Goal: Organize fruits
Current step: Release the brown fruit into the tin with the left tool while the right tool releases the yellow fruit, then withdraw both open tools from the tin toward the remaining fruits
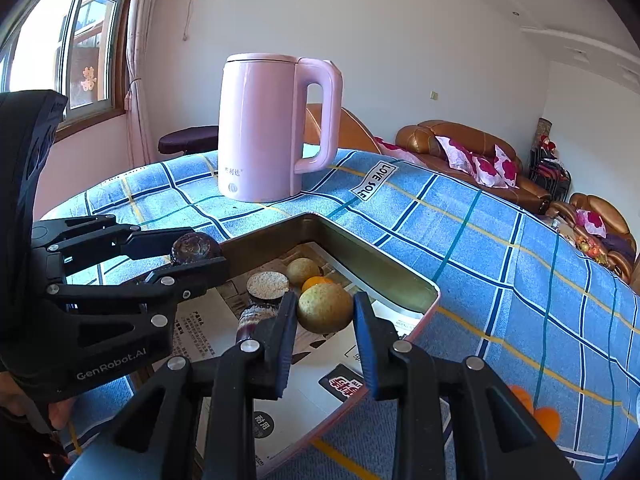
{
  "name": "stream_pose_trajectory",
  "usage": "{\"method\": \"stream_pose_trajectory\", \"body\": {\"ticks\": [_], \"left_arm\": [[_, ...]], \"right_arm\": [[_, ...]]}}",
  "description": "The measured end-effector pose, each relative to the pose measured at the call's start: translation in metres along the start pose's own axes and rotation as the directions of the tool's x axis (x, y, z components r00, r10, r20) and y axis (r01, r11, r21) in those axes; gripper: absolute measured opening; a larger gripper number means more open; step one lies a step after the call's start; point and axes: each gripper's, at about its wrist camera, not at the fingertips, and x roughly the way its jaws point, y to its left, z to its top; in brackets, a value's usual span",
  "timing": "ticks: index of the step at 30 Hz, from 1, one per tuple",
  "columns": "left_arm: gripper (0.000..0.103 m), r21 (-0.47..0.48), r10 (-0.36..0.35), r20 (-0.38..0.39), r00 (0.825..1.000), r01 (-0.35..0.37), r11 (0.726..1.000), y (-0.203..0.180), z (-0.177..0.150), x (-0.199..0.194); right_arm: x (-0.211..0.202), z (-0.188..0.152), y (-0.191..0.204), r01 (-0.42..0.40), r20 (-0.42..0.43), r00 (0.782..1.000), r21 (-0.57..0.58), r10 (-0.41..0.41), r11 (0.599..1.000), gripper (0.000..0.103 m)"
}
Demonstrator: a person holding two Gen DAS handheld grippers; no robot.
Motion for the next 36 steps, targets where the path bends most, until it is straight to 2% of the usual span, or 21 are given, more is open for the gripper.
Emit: {"method": "stream_pose_trajectory", "body": {"ticks": [24, 29, 31, 33, 35, 36], "left_arm": [[0.041, 0.063, 0.025, -0.040, 0.999, -0.022, 0.998, -0.012, 0.000, 0.010], [0.042, 0.043, 0.019, -0.028, 0.999, -0.018, 0.999, -0.009, 0.000, 0.007], [0.047, 0.026, 0.012, -0.012, 1.000, -0.011, 1.000, -0.007, -0.001, 0.002], [0.069, 0.005, 0.030, 0.015, 0.999, -0.030, 1.000, -0.005, -0.003, -0.005], [0.079, -0.019, 0.009, 0.041, 0.999, -0.008, 1.000, -0.004, -0.003, -0.014], [0.079, -0.025, -0.002, 0.051, 0.999, 0.003, 1.000, -0.006, -0.002, -0.018]], "right_arm": [[0.011, -0.001, -0.001, 0.038, -0.056, 0.998, 0.010, -0.037, 0.999, 0.031], [0.010, -0.001, -0.003, 0.060, -0.057, 0.997, 0.023, -0.058, 0.998, 0.047], [0.007, -0.002, -0.006, 0.064, -0.043, 0.997, 0.040, -0.062, 0.997, 0.052], [0.000, -0.004, -0.009, 0.062, -0.025, 0.998, 0.055, -0.060, 0.997, 0.055], [-0.009, -0.008, -0.012, 0.074, -0.011, 0.997, 0.060, -0.074, 0.995, 0.056], [-0.015, -0.010, -0.014, 0.084, -0.005, 0.996, 0.060, -0.084, 0.995, 0.056]]}}
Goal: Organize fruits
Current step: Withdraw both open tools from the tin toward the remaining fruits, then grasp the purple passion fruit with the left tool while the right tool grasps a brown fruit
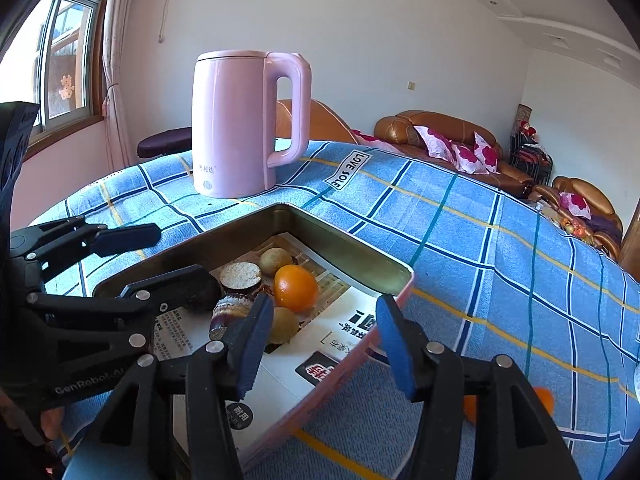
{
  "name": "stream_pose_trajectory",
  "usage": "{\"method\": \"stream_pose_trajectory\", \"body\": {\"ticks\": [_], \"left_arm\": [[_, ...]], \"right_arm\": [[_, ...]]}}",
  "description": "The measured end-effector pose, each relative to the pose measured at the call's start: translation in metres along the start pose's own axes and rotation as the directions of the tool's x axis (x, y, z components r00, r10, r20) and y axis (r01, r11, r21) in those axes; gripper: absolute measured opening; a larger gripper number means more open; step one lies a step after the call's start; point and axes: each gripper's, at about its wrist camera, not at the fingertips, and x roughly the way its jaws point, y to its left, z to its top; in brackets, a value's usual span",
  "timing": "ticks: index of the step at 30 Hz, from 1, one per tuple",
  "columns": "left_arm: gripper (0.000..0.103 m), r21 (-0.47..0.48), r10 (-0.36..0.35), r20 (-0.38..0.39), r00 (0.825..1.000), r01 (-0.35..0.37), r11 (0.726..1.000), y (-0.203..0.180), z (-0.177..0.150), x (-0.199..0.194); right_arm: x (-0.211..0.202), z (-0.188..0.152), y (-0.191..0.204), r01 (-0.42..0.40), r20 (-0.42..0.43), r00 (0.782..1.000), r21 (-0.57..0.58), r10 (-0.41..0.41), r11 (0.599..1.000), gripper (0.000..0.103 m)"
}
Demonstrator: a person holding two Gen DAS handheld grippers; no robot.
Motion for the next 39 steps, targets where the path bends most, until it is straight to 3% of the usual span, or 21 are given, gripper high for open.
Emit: {"method": "stream_pose_trajectory", "body": {"ticks": [5, 7, 16, 20, 24, 28, 36, 37, 39], "left_arm": [[0.086, 0.011, -0.067, 0.034, 0.997, 0.067, 0.998, -0.026, 0.005, -0.017], [0.088, 0.022, -0.104, 0.036, 0.994, 0.103, 0.994, -0.041, 0.005, -0.020], [0.088, 0.117, -0.244, -0.042, 0.969, 0.247, 0.962, -0.131, -0.001, -0.013], [0.088, 0.161, -0.287, -0.076, 0.955, 0.296, 0.942, -0.167, -0.003, -0.009], [0.088, 0.202, -0.315, -0.085, 0.945, 0.326, 0.923, -0.196, -0.004, -0.008], [0.087, 0.210, -0.342, -0.147, 0.928, 0.367, 0.906, -0.216, -0.003, 0.005], [0.066, 0.175, -0.366, -0.259, 0.894, 0.416, 0.892, -0.230, -0.005, 0.034], [0.064, 0.170, -0.371, -0.276, 0.887, 0.425, 0.889, -0.230, -0.006, 0.037], [0.051, 0.149, -0.410, -0.297, 0.863, 0.466, 0.872, -0.230, -0.007, 0.039]], "right_arm": [[-0.039, -0.014, -0.024, 0.048, 0.032, 0.998, 0.029, -0.049, 0.998, 0.059], [-0.056, -0.023, -0.037, 0.084, 0.039, 0.996, 0.048, -0.086, 0.995, 0.069], [-0.109, -0.078, -0.118, 0.266, -0.027, 0.964, 0.210, -0.266, 0.941, 0.073], [-0.122, -0.092, -0.151, 0.282, -0.048, 0.958, 0.322, -0.283, 0.904, 0.073], [-0.124, -0.099, -0.165, 0.349, -0.088, 0.937, 0.334, -0.339, 0.876, 0.076], [-0.127, -0.107, -0.175, 0.337, -0.099, 0.941, 0.377, -0.324, 0.863, 0.076], [-0.131, -0.117, -0.190, 0.335, -0.119, 0.941, 0.435, -0.316, 0.836, 0.077], [-0.130, -0.117, -0.191, 0.335, -0.121, 0.942, 0.442, -0.314, 0.832, 0.077], [-0.130, -0.117, -0.192, 0.335, -0.126, 0.941, 0.446, -0.313, 0.830, 0.077]]}}
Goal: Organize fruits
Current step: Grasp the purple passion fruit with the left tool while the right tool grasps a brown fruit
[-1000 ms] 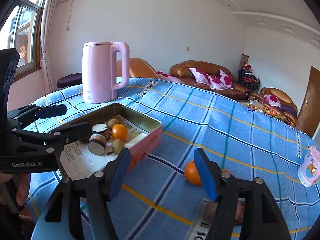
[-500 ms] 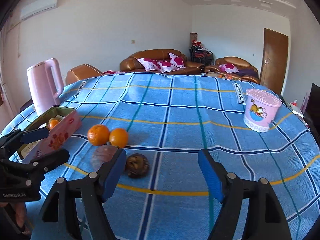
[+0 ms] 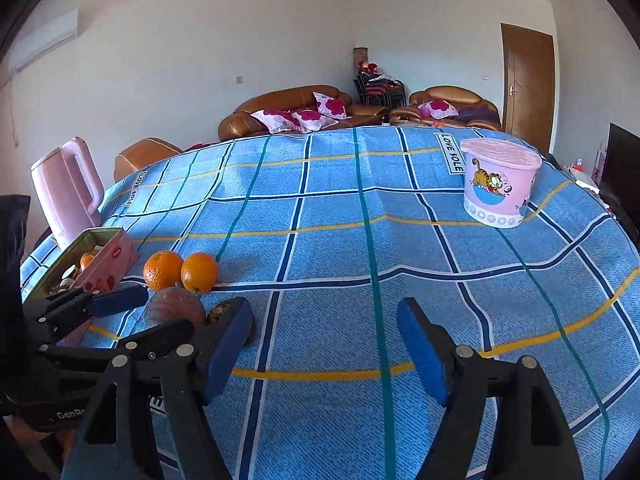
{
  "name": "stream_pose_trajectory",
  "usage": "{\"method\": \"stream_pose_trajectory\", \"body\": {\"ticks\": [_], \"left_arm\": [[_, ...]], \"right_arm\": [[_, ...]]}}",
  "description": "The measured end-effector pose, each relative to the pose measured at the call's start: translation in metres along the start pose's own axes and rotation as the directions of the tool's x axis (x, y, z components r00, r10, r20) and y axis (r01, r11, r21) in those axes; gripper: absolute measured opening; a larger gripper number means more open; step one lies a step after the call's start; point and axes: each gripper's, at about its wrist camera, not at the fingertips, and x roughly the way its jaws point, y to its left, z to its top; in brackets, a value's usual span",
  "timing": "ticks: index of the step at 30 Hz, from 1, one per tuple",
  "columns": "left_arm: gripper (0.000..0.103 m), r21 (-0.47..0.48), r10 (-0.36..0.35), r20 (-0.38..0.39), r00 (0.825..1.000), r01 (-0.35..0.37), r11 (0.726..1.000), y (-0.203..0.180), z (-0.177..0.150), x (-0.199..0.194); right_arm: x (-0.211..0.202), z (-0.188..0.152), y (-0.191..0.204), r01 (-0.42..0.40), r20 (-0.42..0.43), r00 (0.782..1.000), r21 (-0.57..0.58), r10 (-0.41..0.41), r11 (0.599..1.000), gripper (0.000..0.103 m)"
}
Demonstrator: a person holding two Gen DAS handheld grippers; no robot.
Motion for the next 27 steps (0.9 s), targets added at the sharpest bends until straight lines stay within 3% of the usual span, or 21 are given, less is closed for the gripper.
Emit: {"method": "stream_pose_trajectory", "body": {"ticks": [5, 10, 15, 17, 19, 25, 27], "left_arm": [[0.050, 0.000, -0.001, 0.015, 1.000, 0.001, 1.000, 0.005, -0.003, -0.007], [0.050, -0.018, 0.076, 0.097, 0.992, -0.074, 0.997, 0.023, -0.003, -0.032], [0.050, -0.034, 0.164, 0.118, 0.979, -0.161, 0.986, 0.041, -0.003, -0.039], [0.050, -0.044, 0.166, 0.110, 0.980, -0.162, 0.986, 0.047, -0.004, -0.036], [0.050, -0.047, 0.167, 0.103, 0.981, -0.162, 0.986, 0.049, -0.007, -0.033], [0.050, -0.038, 0.138, 0.096, 0.986, -0.135, 0.990, 0.049, -0.008, -0.031], [0.050, -0.040, 0.135, 0.099, 0.986, -0.132, 0.990, 0.048, -0.008, -0.032]], "right_arm": [[0.000, 0.004, 0.009, 0.001, -0.002, 1.000, -0.026, -0.001, 1.000, 0.077], [0.006, 0.012, 0.023, -0.034, -0.001, 0.999, -0.041, 0.034, 0.999, 0.077], [0.028, 0.012, 0.052, -0.074, -0.080, 0.995, -0.118, 0.065, 0.990, 0.076], [0.039, 0.009, 0.064, -0.091, -0.132, 0.989, -0.154, 0.070, 0.984, 0.072], [0.046, 0.007, 0.072, -0.101, -0.169, 0.983, -0.179, 0.071, 0.979, 0.059], [0.064, 0.002, 0.071, -0.099, -0.257, 0.965, -0.174, 0.052, 0.980, 0.057], [0.064, 0.002, 0.070, -0.104, -0.261, 0.964, -0.170, 0.057, 0.980, 0.046]]}}
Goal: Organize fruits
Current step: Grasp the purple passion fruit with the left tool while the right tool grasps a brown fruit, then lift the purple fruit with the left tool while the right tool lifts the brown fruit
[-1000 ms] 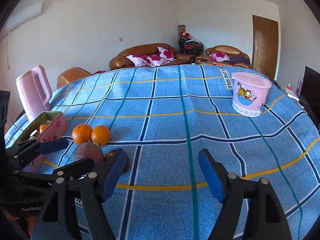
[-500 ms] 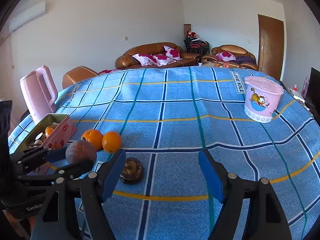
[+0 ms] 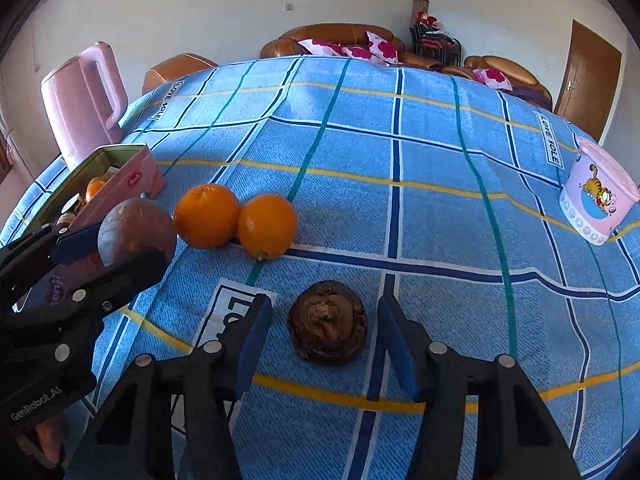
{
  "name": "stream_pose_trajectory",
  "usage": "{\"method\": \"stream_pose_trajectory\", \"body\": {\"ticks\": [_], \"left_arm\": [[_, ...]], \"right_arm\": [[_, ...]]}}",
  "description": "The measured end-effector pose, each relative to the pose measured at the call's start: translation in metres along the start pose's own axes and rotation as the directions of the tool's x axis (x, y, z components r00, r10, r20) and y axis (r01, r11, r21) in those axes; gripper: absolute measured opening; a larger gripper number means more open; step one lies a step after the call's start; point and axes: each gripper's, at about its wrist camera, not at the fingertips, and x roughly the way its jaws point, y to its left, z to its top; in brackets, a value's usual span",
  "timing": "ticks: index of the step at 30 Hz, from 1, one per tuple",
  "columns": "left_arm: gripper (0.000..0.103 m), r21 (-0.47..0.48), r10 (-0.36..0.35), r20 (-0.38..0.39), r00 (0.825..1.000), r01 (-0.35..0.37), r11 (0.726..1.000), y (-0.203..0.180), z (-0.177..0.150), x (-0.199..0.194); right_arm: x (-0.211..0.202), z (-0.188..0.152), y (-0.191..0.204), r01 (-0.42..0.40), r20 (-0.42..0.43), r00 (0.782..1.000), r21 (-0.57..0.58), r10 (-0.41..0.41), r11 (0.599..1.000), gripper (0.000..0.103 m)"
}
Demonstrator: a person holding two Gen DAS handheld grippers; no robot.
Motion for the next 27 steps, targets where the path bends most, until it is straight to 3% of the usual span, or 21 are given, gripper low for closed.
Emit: {"method": "stream_pose_trajectory", "body": {"ticks": [1, 14, 27], "left_arm": [[0.050, -0.003, -0.003, 0.003, 1.000, 0.003, 1.000, 0.001, 0.000, 0.000], [0.050, -0.018, -0.001, 0.052, 0.999, 0.002, 1.000, 0.004, 0.000, -0.009], [0.050, -0.015, 0.020, 0.112, 0.994, -0.018, 1.000, 0.004, -0.002, -0.021]], "right_arm": [[-0.001, 0.000, 0.000, 0.004, 0.002, 1.000, -0.001, -0.004, 1.000, 0.040], [-0.020, 0.000, 0.006, -0.019, 0.099, 0.995, -0.029, 0.021, 0.999, 0.039], [-0.043, -0.002, 0.013, -0.017, 0.222, 0.974, -0.066, 0.032, 0.998, 0.040]]}}
